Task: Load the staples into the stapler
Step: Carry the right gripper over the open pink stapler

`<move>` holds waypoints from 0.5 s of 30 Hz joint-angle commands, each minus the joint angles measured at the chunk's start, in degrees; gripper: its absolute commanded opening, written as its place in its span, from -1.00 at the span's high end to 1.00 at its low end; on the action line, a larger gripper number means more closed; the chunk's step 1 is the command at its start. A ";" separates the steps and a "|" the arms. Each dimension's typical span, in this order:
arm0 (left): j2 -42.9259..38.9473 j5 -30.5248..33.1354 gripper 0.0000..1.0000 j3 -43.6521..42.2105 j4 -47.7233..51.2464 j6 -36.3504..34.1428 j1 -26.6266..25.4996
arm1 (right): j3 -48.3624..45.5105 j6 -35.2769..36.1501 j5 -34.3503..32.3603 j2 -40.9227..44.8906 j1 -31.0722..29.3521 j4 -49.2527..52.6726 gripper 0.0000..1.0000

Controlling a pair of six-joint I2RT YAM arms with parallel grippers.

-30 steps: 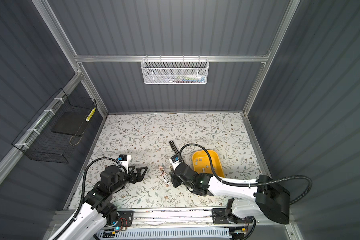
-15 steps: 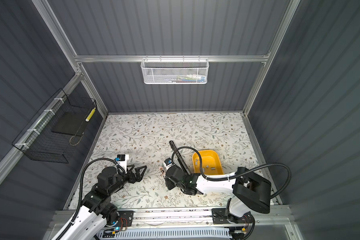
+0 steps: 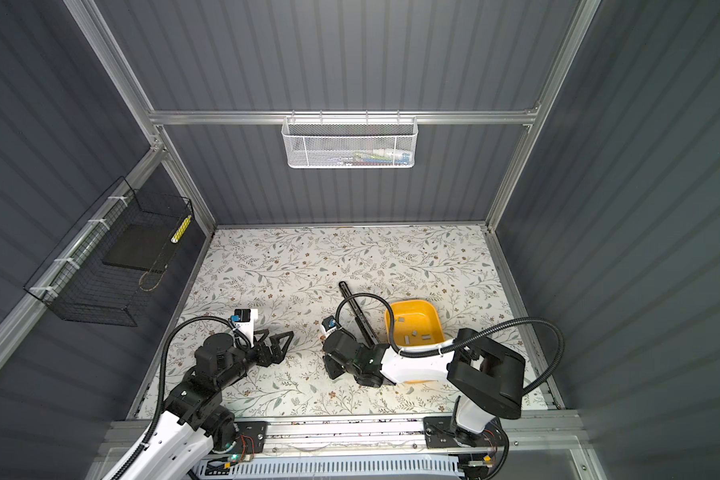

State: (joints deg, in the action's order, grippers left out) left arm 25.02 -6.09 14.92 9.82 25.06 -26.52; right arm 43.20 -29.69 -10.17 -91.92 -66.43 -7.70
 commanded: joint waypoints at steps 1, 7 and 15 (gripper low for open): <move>-0.20 -0.38 -0.99 -0.53 0.09 -0.41 -0.02 | 1.70 0.43 -0.68 -1.06 -0.31 2.18 0.68; -0.16 -0.42 -0.99 -0.53 0.06 -0.36 0.03 | 1.89 1.22 -1.51 -1.37 -0.33 2.45 0.69; -0.05 -0.42 -0.99 -0.51 0.07 -0.44 -0.02 | 2.49 1.26 -1.26 -2.05 -0.22 3.11 0.69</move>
State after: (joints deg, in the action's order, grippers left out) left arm 25.02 -6.09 14.92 9.82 25.04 -26.52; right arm 44.53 -29.12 -10.57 -93.49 -66.43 -5.65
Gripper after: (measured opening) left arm 0.997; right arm 0.158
